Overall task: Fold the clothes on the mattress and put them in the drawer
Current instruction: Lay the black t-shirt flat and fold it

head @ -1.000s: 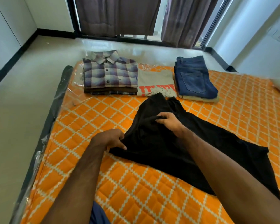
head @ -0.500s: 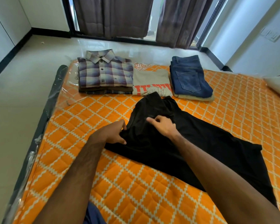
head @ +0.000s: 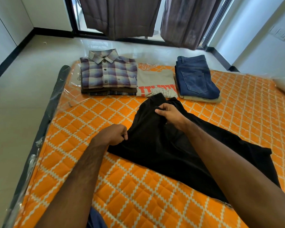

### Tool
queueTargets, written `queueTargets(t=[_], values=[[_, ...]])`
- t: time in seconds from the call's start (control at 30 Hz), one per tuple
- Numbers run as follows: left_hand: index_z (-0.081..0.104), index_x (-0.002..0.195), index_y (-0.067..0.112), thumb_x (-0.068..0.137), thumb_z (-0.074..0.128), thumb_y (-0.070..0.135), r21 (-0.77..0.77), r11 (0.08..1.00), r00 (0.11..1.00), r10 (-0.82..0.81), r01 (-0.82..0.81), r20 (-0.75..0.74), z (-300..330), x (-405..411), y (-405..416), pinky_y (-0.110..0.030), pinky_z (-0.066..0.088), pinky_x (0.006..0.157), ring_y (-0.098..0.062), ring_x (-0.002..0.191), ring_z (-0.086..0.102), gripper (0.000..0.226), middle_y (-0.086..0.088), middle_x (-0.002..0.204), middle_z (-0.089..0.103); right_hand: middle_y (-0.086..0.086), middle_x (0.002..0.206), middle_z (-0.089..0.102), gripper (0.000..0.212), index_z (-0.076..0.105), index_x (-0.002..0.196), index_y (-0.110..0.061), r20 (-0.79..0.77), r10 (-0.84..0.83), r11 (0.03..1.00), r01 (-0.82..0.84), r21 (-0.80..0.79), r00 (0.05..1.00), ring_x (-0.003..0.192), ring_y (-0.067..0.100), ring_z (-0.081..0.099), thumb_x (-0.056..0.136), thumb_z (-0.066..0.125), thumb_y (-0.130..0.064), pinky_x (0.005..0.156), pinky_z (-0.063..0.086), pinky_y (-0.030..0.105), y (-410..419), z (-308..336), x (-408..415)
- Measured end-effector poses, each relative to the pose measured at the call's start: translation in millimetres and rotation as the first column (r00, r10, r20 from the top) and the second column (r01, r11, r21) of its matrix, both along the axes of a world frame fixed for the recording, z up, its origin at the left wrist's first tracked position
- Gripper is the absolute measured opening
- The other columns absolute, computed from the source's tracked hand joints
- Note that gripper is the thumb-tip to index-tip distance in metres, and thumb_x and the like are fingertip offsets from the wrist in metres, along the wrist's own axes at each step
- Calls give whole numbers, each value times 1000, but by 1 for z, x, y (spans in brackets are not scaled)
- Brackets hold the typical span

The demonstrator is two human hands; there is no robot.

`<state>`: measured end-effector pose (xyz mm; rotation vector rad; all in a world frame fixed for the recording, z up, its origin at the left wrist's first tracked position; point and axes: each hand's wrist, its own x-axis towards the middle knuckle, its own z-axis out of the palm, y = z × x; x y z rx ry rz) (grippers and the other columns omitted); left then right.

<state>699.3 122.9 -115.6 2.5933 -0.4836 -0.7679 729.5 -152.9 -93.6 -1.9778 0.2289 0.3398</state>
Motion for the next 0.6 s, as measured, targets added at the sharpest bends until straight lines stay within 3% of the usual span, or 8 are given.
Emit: queueTargets(t=[0.1,0.2,0.37,0.47,0.53,0.6], values=[[54,103,27,97,62,31,-38,999,999,34,-35,-38,-5,4,1,-42,53,81,-19,90,62,11,-2,102,65,4,116,69,16,63,115,-19,76,6,999,-3,-39,997,109,18,67,100,63,-18,103,54,44,4,-5,7],[53,106,29,86,69,57,-3,1000,1000,16,-16,-20,-5,4,-1,-41,54,83,-15,91,60,38,3,102,64,1,119,66,20,64,119,-21,135,28,997,-17,-81,991,113,14,64,100,62,-15,106,51,42,4,-9,11],[58,86,30,84,78,39,56,998,1000,-27,26,16,-11,5,-3,-39,53,80,-15,89,59,22,4,97,64,0,112,71,25,66,122,-23,149,133,980,-107,-166,980,101,13,70,97,67,-23,100,55,38,0,2,18],[60,84,26,85,78,36,69,997,999,-32,31,5,-9,6,-3,-38,51,75,-16,86,59,20,2,91,64,7,117,71,41,57,135,-20,154,65,995,-76,65,986,106,14,71,96,69,-15,96,57,31,-4,11,21],[60,85,23,90,72,39,82,996,999,-28,26,22,-6,7,-4,-37,49,71,-17,82,59,21,1,88,64,7,127,65,47,53,140,-19,146,-21,985,-5,175,989,116,18,67,96,68,-11,98,57,36,-9,9,19],[57,83,21,94,65,41,96,995,999,-27,23,38,-4,7,-4,-35,46,67,-17,77,58,25,0,84,63,1,127,62,43,54,139,-20,164,28,999,-20,-51,986,116,14,63,98,66,-19,101,55,39,-16,3,10]])
